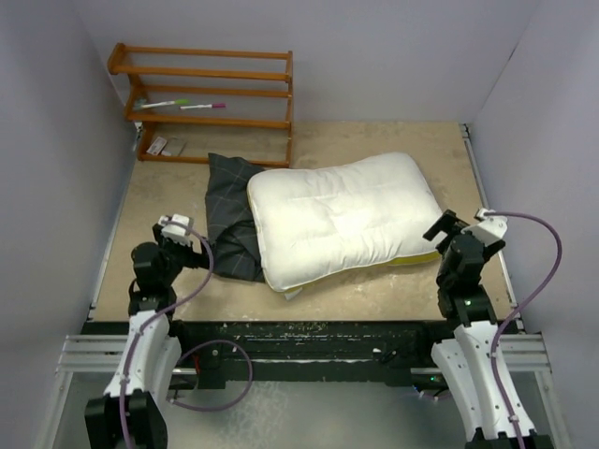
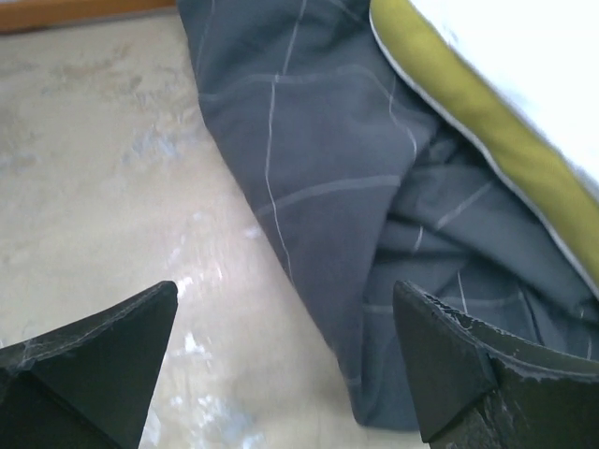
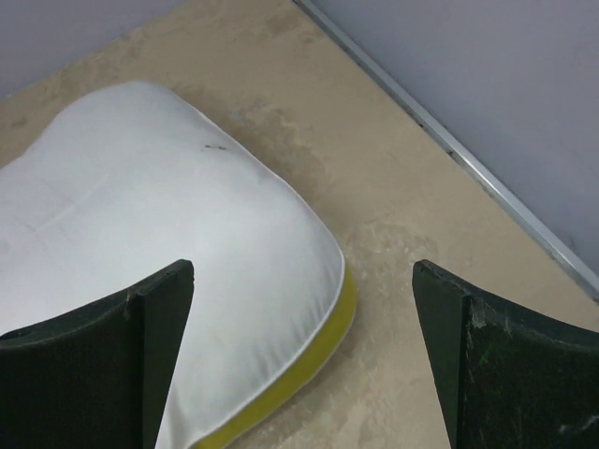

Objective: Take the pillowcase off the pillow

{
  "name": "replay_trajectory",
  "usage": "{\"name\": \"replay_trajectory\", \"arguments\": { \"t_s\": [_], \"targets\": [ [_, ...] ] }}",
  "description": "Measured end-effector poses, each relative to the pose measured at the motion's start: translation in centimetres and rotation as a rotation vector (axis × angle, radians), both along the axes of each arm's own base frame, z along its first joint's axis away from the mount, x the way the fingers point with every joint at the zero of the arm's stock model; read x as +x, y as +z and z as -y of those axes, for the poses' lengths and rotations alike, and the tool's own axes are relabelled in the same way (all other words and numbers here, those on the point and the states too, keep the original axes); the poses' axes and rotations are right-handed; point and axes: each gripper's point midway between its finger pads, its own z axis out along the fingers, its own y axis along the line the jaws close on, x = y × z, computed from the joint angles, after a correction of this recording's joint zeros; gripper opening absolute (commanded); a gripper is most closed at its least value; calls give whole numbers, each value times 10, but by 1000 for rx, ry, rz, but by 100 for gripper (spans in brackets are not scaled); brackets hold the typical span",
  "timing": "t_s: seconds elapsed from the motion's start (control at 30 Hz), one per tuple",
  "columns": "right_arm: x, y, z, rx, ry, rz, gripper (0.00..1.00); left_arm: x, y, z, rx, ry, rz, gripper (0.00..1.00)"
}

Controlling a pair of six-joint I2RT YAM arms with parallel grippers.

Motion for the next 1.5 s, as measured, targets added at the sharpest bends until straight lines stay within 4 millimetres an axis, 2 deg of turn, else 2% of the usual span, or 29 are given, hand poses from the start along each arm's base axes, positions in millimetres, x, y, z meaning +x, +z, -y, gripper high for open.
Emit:
{"name": "replay_trajectory", "arguments": {
  "t_s": [0.1, 0.13, 0.2, 0.37, 0.53, 0.6, 0.7, 0.83, 0.87, 0.97, 1.03, 1.1, 1.3, 1.5],
  "targets": [
    [-14, -11, 10, -5, -59, 34, 100, -20, -20, 2, 8, 5, 23, 99],
    [-18, -12, 11, -8, -65, 53, 100, -22, -22, 3, 10, 1, 32, 99],
    [-26, -12, 13, -20, -60, 111, 100, -23, -19, 3, 16, -2, 50, 99],
    [-30, -4, 2, -37, 24, 243, 100, -19, -16, -6, 28, 48, 71, 99],
    [-24, -6, -7, -89, 96, 226, 100, -24, -17, -22, 23, 166, 110, 99],
    [-22, -9, -7, -112, 101, 209, 100, -24, -10, -29, 18, 209, 140, 99],
    [-16, -24, -12, -154, 147, 184, 100, -24, -10, -35, 13, 254, 138, 99],
    [-3, -61, -25, -204, 253, 92, 100, -25, -14, -39, 8, 277, 119, 99],
    [0, -74, -30, -209, 285, 53, 100, -25, -14, -38, 8, 275, 119, 99],
    [3, -92, -39, -207, 351, -11, 100, -26, -11, -26, 15, 198, 137, 99],
    [3, -92, -43, -209, 373, 1, 100, -26, -10, -15, 27, 119, 145, 99],
    [6, -82, -45, -212, 378, 46, 100, -27, -13, -7, 31, 71, 135, 99],
    [8, -73, -45, -212, 374, 82, 100, -26, -37, -17, 22, 130, 34, 99],
    [7, -63, -38, -211, 323, 122, 100, -25, -37, -21, 25, 156, 32, 99]
  ]
}}
